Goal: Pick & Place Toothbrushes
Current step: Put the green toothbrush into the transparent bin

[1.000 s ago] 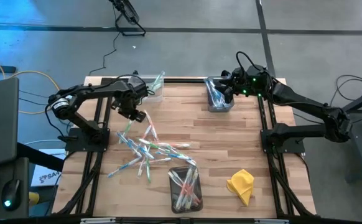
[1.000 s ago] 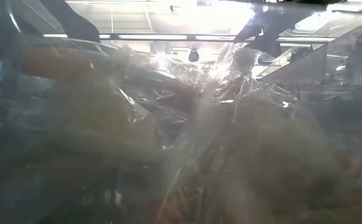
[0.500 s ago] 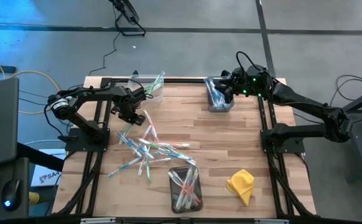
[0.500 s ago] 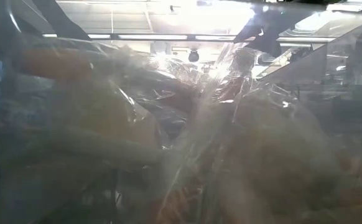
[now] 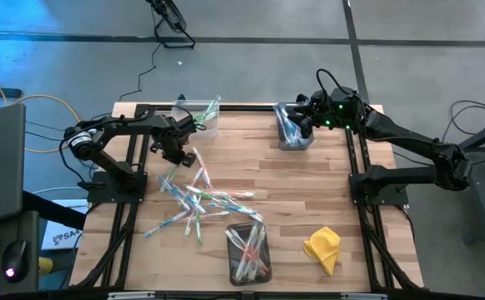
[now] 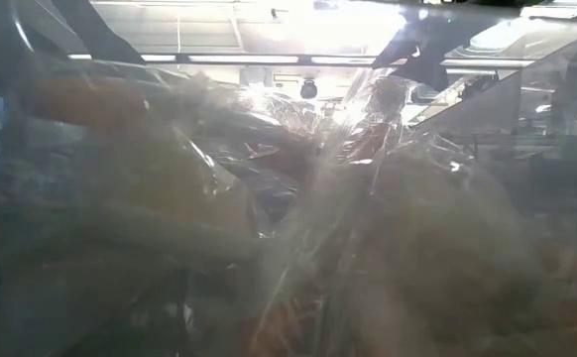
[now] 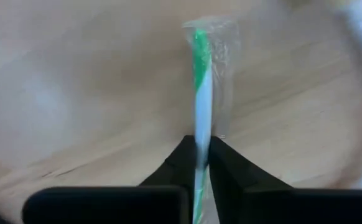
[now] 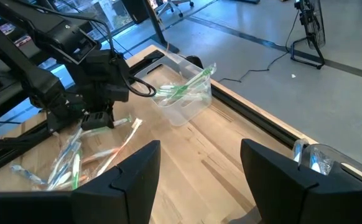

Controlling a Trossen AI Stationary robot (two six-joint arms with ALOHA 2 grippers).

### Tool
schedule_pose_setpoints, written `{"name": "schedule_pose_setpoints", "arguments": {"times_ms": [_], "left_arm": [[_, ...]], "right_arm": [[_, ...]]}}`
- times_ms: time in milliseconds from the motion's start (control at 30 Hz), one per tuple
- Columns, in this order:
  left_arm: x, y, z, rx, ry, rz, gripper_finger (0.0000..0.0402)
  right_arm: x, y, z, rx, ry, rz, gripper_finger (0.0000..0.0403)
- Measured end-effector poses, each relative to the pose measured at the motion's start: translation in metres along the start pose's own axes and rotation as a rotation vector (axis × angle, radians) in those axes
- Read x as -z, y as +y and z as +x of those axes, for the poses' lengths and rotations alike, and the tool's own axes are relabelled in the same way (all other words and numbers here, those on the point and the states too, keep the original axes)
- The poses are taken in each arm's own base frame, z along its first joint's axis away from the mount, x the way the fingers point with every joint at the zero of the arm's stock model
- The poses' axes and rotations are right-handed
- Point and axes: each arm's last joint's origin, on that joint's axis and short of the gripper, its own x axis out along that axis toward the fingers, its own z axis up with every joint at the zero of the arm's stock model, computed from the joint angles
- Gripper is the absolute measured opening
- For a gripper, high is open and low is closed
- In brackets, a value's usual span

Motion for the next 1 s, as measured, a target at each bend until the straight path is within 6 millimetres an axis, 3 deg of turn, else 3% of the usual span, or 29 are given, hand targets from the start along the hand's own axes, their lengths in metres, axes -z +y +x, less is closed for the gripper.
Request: {"name": "schedule_pose_setpoints", "arguments": {"times_ms": [167,400,1000], "left_arm": [[-0.010,-0.008,-0.011,0.044,-0.055,0.048,0.0012],[-0.028,-0.021,-0.042,0.073,-0.149,0.134,0.0012],[-0.054,-0.064,-0.152,0.283,-0.411,0.374,0.0012]], "right_arm": [[0.000,0.000,0.000,0.000,0.000,0.000,0.0215],[0.000,0.000,0.000,0.000,0.000,0.001,0.0215],[0.000,0.000,0.000,0.000,-0.001,0.003,0.0215]]}}
